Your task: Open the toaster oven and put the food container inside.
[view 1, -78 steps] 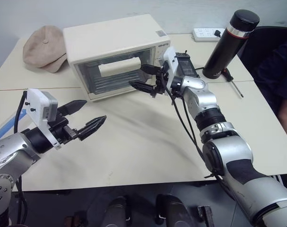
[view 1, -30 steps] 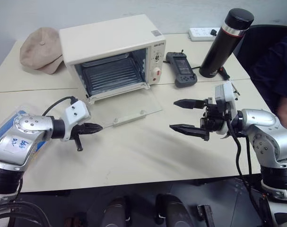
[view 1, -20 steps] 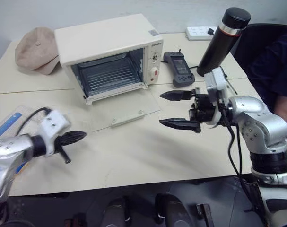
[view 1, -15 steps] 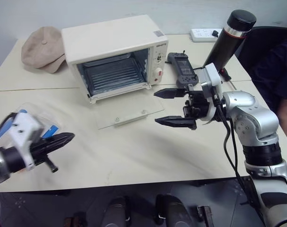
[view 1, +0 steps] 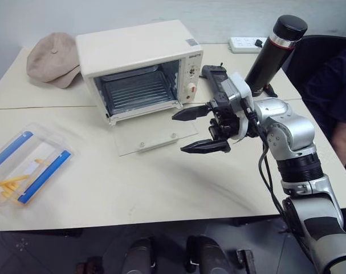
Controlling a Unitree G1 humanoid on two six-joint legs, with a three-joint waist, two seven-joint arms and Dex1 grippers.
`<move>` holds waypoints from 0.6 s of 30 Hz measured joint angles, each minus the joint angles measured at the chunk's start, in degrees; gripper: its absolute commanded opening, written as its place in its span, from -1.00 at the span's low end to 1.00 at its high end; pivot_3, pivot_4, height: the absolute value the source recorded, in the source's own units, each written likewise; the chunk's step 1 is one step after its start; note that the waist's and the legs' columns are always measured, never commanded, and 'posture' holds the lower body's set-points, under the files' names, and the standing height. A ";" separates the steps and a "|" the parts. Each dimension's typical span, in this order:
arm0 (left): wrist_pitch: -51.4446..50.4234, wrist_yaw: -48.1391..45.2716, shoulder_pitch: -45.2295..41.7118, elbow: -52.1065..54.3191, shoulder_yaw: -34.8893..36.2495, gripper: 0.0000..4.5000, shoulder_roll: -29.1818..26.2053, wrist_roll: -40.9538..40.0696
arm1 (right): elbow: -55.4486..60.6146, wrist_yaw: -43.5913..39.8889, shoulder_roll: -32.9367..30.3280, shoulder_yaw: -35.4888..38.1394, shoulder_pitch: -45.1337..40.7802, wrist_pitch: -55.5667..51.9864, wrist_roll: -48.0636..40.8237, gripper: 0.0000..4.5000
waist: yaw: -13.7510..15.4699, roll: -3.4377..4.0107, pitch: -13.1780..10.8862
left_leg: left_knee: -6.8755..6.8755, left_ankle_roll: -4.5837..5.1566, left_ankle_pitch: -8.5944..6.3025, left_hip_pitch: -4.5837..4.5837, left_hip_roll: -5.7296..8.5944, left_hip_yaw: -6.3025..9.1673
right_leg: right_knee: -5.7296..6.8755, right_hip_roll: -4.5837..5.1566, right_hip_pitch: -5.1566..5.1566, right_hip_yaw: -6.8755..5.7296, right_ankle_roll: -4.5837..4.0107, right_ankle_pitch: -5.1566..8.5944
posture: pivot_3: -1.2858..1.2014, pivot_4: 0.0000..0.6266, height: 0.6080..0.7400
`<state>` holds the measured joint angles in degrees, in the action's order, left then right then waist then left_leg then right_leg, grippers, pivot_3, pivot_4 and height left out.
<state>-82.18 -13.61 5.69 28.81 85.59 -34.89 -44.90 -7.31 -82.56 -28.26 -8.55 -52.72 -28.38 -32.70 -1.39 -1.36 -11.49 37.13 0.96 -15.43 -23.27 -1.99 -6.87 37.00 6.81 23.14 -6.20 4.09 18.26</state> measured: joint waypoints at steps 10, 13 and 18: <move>-10.71 15.69 -12.09 -10.29 -5.76 0.98 -1.20 6.43 | 2.26 2.06 0.58 0.16 1.67 0.32 0.52 1.00 | -0.62 -0.30 0.18 | -0.12 -0.02 -0.05 -0.03 -0.11 -0.13 | 0.10 -0.12 0.13 0.07 0.01 0.00 | 0.03 -0.52 1.00; -10.74 17.46 -13.45 -11.74 -6.43 0.98 -1.23 6.87 | 3.20 3.24 0.44 0.46 2.63 -0.19 0.47 1.00 | -0.46 -0.31 0.19 | -0.07 -0.13 -0.11 -0.03 -0.11 -0.17 | -0.04 -0.10 0.17 0.10 0.00 0.00 | 0.03 -0.52 1.00; -10.76 18.75 -17.12 -14.30 -9.01 0.61 -1.57 6.95 | 5.52 4.61 0.16 1.26 4.60 -0.47 0.39 1.00 | -0.18 -0.34 0.21 | -0.06 -0.35 -0.19 -0.03 -0.11 -0.18 | -0.01 -0.09 0.17 0.11 -0.01 0.01 | 0.03 -0.52 1.00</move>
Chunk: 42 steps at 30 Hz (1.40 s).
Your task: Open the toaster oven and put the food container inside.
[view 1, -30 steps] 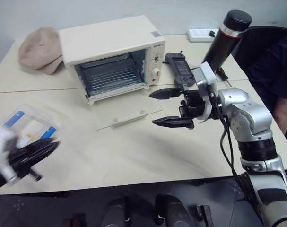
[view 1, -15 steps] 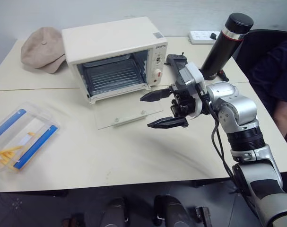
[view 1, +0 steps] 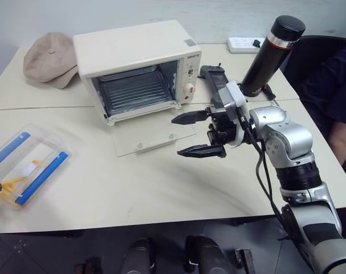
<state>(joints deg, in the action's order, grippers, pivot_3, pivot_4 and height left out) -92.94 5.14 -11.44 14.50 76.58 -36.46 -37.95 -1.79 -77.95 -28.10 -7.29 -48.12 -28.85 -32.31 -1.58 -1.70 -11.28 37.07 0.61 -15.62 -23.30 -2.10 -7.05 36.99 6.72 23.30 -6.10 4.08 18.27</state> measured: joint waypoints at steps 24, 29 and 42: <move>-0.09 -9.68 6.07 -1.84 -8.94 -0.99 -7.45 -1.86 | 2.61 3.81 -5.15 4.36 2.15 -4.40 -3.33 1.00 | -0.13 -0.13 0.07 | -0.10 -0.07 -0.06 -0.06 -0.02 -0.10 | -0.06 0.03 0.18 0.09 -0.04 0.03 | 0.03 -0.52 1.00; -0.10 -13.24 8.25 5.78 -13.58 -0.99 -10.98 -10.28 | 3.32 4.06 -8.42 7.84 4.16 -4.03 -3.35 1.00 | 0.06 -0.13 0.07 | -0.11 -0.08 -0.07 -0.06 -0.01 -0.06 | -0.13 0.06 0.13 0.10 -0.06 0.03 | 0.03 -0.52 1.00; -0.21 18.78 -23.08 4.90 -38.28 -0.99 7.69 -28.44 | 12.08 8.93 -10.62 12.90 14.14 -5.00 -7.29 1.00 | 1.01 -0.18 0.03 | 0.05 0.35 0.18 -0.07 -0.01 -0.16 | 0.01 -0.14 0.06 0.12 0.00 0.00 | 0.03 -0.52 1.00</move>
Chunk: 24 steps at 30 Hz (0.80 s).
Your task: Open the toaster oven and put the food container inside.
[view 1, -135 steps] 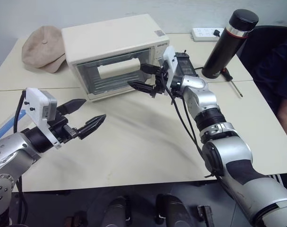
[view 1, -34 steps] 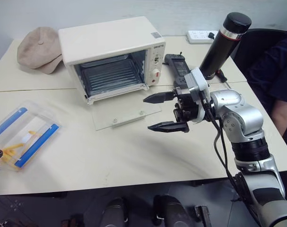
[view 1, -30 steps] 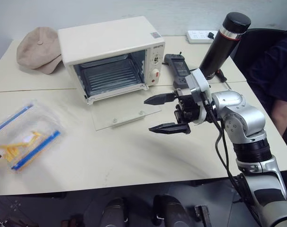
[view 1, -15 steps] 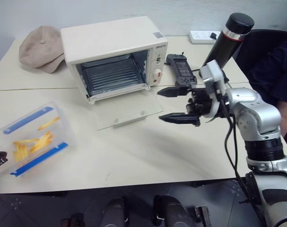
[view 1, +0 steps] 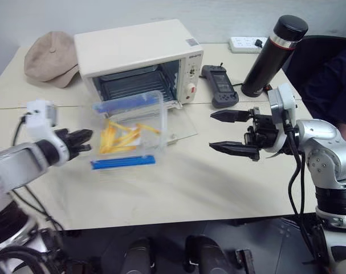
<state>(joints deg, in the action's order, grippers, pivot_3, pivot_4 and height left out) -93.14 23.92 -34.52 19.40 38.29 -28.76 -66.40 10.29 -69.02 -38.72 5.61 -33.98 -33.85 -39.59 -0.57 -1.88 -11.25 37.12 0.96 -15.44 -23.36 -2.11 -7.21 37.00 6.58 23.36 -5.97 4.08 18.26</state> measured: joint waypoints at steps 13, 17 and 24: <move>0.07 27.13 -15.64 -7.95 -1.28 -0.99 14.95 3.79 | 4.04 5.40 0.17 1.22 3.80 0.48 0.02 1.00 | 1.16 -0.06 -0.02 | 0.07 0.03 0.07 0.04 0.08 0.02 | -0.02 -0.03 -0.07 0.00 0.05 -0.03 | 0.03 -0.52 1.00; 0.08 28.29 -16.23 -10.92 -1.29 -0.67 15.58 4.61 | 4.04 6.01 0.17 1.22 3.93 1.38 0.25 1.00 | 1.35 -0.06 -0.02 | 0.10 0.02 0.07 0.04 0.08 0.02 | -0.03 -0.03 -0.07 -0.01 0.05 -0.02 | 0.03 -0.52 1.00; 0.12 28.22 -18.99 -11.39 0.74 0.18 17.53 7.08 | 3.98 7.00 0.17 1.05 3.89 1.49 1.09 1.00 | 1.95 -0.07 -0.02 | 0.13 0.01 0.07 0.03 0.09 0.02 | -0.03 -0.03 -0.08 -0.01 0.05 -0.03 | 0.03 -0.52 1.00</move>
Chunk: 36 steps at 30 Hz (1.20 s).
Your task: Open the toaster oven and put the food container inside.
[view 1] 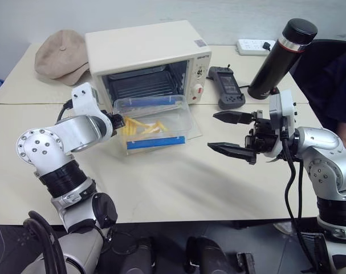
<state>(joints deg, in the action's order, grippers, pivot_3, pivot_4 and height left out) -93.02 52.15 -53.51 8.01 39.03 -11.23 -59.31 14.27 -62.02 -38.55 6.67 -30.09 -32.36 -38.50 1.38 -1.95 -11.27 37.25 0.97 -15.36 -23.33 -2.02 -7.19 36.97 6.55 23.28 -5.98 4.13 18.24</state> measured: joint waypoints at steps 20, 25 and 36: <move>10.38 -61.55 15.92 8.44 1.18 -0.33 -30.05 -14.54 | -1.37 0.43 1.00 -4.95 -1.58 -2.19 0.31 -0.09 | -1.51 0.01 0.00 | -0.15 -0.13 0.02 0.06 -0.04 -0.13 | -0.01 -0.08 0.08 0.05 -0.05 0.03 | 0.03 -0.52 1.00; 24.10 -88.56 35.57 18.80 -18.15 -1.00 -43.17 -1.73 | -1.50 0.03 4.68 -10.35 -1.65 -2.47 1.24 -0.86 | -1.60 0.05 -0.02 | -0.21 -0.24 -0.05 0.02 -0.09 -0.22 | -0.05 -0.05 0.19 0.13 -0.11 0.06 | 0.03 -0.52 1.00; 42.86 -91.27 33.98 14.10 -37.40 -1.00 -39.53 21.49 | -13.17 6.47 12.35 -21.78 -4.51 6.11 18.39 -0.99 | -1.89 0.06 -0.02 | -0.21 -0.02 0.00 0.01 -0.10 -0.21 | -0.01 0.02 0.20 0.11 -0.13 0.05 | 0.03 -0.52 1.00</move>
<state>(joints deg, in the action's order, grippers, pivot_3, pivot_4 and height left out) -50.16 -39.12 -19.52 22.11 1.63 -50.77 -37.83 1.11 -55.55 -26.19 -15.12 -34.60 -26.24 -20.11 -0.51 -1.89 -11.29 37.04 0.94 -15.36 -23.32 -2.11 -7.41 36.97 6.57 23.48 -5.87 4.00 18.29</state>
